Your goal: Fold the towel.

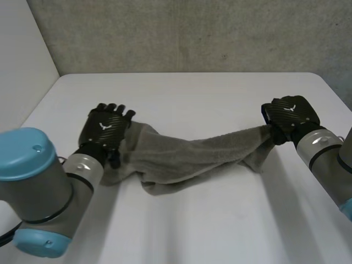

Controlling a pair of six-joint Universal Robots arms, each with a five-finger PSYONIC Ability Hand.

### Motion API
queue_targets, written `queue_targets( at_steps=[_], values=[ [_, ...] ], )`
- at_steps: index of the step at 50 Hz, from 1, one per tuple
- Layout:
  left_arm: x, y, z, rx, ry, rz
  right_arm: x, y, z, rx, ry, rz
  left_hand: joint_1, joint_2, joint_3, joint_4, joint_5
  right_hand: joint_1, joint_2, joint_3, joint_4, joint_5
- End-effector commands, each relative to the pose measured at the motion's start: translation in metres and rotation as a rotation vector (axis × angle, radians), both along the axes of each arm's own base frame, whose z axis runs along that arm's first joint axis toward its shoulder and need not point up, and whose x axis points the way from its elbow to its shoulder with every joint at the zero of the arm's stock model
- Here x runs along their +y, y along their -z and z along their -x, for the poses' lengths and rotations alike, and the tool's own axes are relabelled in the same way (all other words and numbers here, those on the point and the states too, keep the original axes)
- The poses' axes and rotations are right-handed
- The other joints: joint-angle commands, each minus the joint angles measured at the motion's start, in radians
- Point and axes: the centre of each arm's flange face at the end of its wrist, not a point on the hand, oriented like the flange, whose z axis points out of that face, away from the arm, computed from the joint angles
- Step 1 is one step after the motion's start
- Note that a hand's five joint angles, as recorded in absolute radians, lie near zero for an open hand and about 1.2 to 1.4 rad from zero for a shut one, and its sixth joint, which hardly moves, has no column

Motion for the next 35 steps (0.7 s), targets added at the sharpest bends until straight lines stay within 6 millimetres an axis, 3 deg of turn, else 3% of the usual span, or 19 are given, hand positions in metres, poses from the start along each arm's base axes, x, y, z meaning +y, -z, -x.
queue_targets(
  at_steps=[1, 9, 16, 22, 35],
  values=[
    [0.007, 0.004, -0.017, -0.005, -0.041, -0.035, 0.0, 0.009, 0.006, 0.0, 0.015, -0.01, 0.057, 0.059, 0.057, 0.059, 0.044, 0.087, 0.07, 0.066, 0.057, 0.047],
    [0.028, 0.021, -0.024, -0.029, -0.037, -0.102, 0.001, 0.014, 0.006, 0.004, 0.013, -0.025, 0.356, 0.358, 0.356, 0.358, 0.343, 0.087, 0.07, 0.066, 0.057, 0.047],
    [0.038, 0.028, -0.025, -0.044, -0.026, -0.129, 0.0, 0.016, 0.007, 0.003, 0.018, -0.024, 0.374, 0.376, 0.374, 0.376, 0.362, 0.087, 0.07, 0.066, 0.057, 0.047],
    [0.033, 0.03, -0.023, -0.038, -0.025, -0.118, 0.001, 0.016, 0.006, 0.003, 0.013, -0.024, 0.207, 0.209, 0.207, 0.209, 0.195, 0.087, 0.07, 0.066, 0.057, 0.047],
    [0.007, 0.058, -0.007, -0.055, -0.018, -0.152, 0.003, 0.019, 0.007, 0.005, 0.013, -0.033, 0.207, 0.209, 0.207, 0.209, 0.194, 0.087, 0.07, 0.066, 0.057, 0.047]
  ],
)
